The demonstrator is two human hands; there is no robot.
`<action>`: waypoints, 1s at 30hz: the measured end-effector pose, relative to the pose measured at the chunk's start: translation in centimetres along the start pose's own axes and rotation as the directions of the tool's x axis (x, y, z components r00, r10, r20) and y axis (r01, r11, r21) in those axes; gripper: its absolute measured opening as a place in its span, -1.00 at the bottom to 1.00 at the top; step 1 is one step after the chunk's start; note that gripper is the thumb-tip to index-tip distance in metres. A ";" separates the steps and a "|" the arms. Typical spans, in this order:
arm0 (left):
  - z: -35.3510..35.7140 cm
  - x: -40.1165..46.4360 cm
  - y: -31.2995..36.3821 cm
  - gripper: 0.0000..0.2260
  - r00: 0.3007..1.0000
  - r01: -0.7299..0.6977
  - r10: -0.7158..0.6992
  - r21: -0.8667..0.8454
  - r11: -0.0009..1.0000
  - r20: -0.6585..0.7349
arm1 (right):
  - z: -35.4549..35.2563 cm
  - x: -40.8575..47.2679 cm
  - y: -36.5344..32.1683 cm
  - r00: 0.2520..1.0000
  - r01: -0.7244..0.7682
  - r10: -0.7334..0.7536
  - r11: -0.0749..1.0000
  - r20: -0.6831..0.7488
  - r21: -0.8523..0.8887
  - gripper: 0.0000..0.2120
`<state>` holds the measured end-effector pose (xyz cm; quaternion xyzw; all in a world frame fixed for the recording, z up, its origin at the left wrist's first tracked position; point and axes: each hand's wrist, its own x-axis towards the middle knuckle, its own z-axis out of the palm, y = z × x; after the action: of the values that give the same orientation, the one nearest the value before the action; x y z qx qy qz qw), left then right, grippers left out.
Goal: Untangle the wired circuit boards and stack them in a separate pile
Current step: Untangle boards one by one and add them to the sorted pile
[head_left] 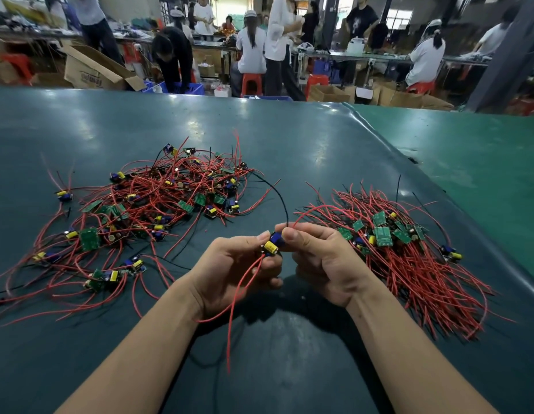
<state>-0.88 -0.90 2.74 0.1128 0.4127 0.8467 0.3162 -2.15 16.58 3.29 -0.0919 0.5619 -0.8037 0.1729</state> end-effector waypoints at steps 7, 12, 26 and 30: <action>-0.5 0.0 -0.1 -0.71 0.985 0.098 -0.087 -0.069 0.993 0.146 | 0.0 0.3 0.0 0.998 0.034 -0.029 0.995 -0.054 0.097 -0.82; -0.8 -0.1 -0.2 -0.70 0.992 0.056 -0.062 0.055 0.997 0.113 | -0.9 1.0 -0.8 0.937 0.196 -0.142 0.970 -0.320 0.144 -0.84; -1.3 -0.4 -0.4 -0.75 0.953 0.069 -0.101 0.120 0.990 0.285 | -1.2 1.3 -1.0 0.785 0.449 -0.299 0.878 -0.542 0.165 -0.73; -1.4 -0.1 -0.2 -0.76 0.963 0.068 -0.081 0.058 0.996 0.256 | -1.3 1.3 -1.0 0.728 0.487 -0.314 0.863 -0.609 0.138 -0.69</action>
<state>-1.36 -1.75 1.71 0.2140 0.3927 0.8020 0.3959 -4.00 17.53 3.74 0.0571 0.4302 -0.8848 -0.1700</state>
